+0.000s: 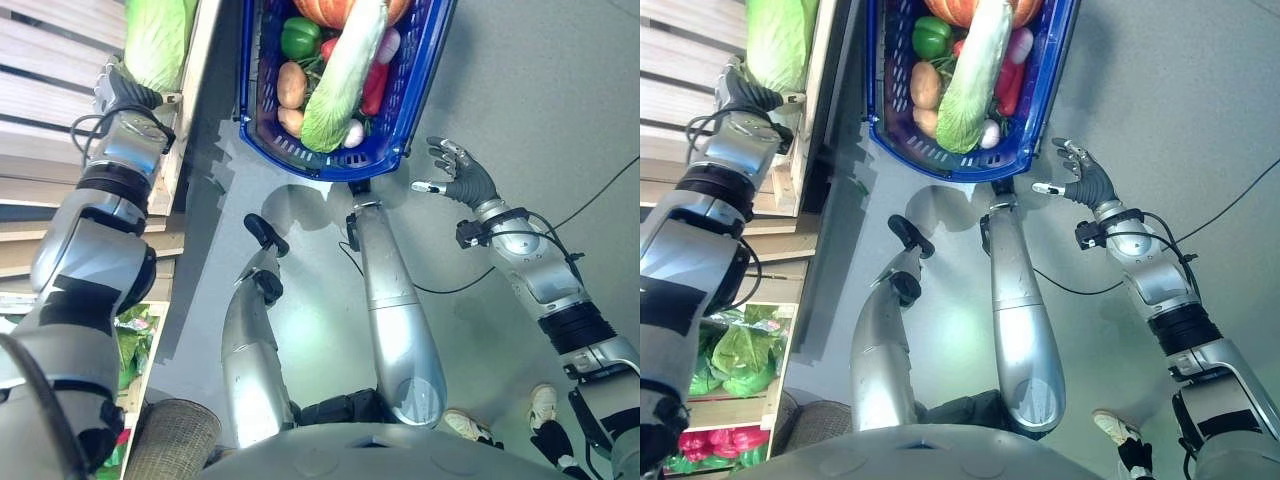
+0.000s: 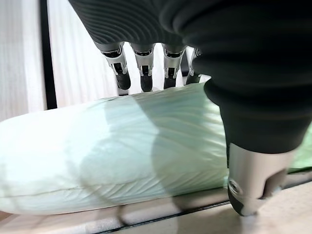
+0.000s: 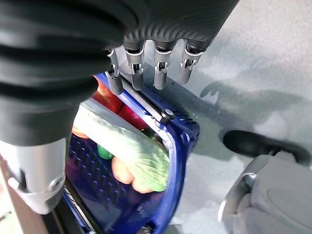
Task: Pick up fruits and vegetables into the basket
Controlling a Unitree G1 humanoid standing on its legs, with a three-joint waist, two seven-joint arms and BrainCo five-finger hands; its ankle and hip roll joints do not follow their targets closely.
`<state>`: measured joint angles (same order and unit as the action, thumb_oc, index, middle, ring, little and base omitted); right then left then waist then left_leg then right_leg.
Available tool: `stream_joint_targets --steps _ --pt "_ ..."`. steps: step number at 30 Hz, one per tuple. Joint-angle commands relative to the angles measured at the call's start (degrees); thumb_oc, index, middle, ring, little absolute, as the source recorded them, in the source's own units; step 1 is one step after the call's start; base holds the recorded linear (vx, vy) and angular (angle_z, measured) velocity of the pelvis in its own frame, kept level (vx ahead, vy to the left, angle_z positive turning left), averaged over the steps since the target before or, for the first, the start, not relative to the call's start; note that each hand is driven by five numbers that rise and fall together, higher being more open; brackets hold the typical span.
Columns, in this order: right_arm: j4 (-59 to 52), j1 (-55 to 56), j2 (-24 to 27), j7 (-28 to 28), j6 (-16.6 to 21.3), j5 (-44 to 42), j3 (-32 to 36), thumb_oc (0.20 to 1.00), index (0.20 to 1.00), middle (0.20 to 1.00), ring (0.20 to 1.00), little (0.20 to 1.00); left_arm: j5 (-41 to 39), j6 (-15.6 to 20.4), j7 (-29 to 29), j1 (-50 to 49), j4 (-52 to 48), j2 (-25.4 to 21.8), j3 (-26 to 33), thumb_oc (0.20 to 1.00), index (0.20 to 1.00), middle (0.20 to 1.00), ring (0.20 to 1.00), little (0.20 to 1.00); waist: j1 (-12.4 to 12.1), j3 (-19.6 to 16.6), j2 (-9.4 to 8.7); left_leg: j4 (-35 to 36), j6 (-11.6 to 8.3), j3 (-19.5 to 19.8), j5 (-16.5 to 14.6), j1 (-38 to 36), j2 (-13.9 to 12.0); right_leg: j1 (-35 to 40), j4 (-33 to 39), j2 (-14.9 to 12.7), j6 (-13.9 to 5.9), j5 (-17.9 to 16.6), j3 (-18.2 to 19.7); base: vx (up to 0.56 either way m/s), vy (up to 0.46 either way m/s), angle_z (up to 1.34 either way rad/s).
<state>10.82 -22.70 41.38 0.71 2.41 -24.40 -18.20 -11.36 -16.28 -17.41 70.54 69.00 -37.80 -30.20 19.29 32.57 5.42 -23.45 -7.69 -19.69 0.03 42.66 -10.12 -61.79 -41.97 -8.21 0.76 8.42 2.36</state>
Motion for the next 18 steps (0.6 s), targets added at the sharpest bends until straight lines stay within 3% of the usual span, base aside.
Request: stream_joint_targets --steps 1,5,10,18 --pt "-3.20 3.14 -2.08 -0.88 0.06 -3.56 1.21 1.000 1.000 1.000 1.000 1.000 -4.24 -1.29 11.58 -3.13 4.51 0.32 -0.13 1.000 1.000 1.000 1.000 1.000 2.98 -2.78 -1.91 -8.08 -0.44 -1.00 -4.98 4.09 -0.54 1.11 2.44 2.09 -3.96 0.21 1.63 0.02 0.016 -0.09" --pt "-4.41 3.86 -2.13 -0.84 -2.05 -5.53 2.87 1.000 1.000 1.000 1.000 1.000 -9.95 -3.20 19.56 -5.19 4.80 1.48 0.72 1.000 1.000 1.000 1.000 1.000 3.54 -2.78 -1.98 -8.26 -0.23 -1.63 -4.99 4.22 -0.78 0.81 2.58 2.38 -3.71 0.13 1.97 0.03 0.037 -0.04" --pt "-5.20 4.70 -2.28 -0.76 -3.24 -6.94 4.16 1.000 1.000 1.000 1.000 1.000 -15.42 -5.88 24.37 -7.78 3.32 2.40 2.37 1.000 1.000 1.000 1.000 1.000 3.57 -2.78 -2.01 -8.42 0.06 -1.65 -5.10 4.52 -0.73 0.77 2.83 2.67 -3.46 0.15 2.11 0.01 0.010 -0.03" --pt "-6.85 6.18 -2.40 -2.43 -3.99 -7.76 5.56 1.000 1.000 1.000 1.000 1.000 -33.79 -8.38 32.08 -11.52 -1.25 4.37 6.09 1.000 1.000 1.000 1.000 1.000 3.41 -2.78 -1.99 -8.10 0.66 -1.73 -5.03 4.56 -0.60 0.96 3.15 2.93 -3.12 0.26 2.08 0.00 0.003 0.00"
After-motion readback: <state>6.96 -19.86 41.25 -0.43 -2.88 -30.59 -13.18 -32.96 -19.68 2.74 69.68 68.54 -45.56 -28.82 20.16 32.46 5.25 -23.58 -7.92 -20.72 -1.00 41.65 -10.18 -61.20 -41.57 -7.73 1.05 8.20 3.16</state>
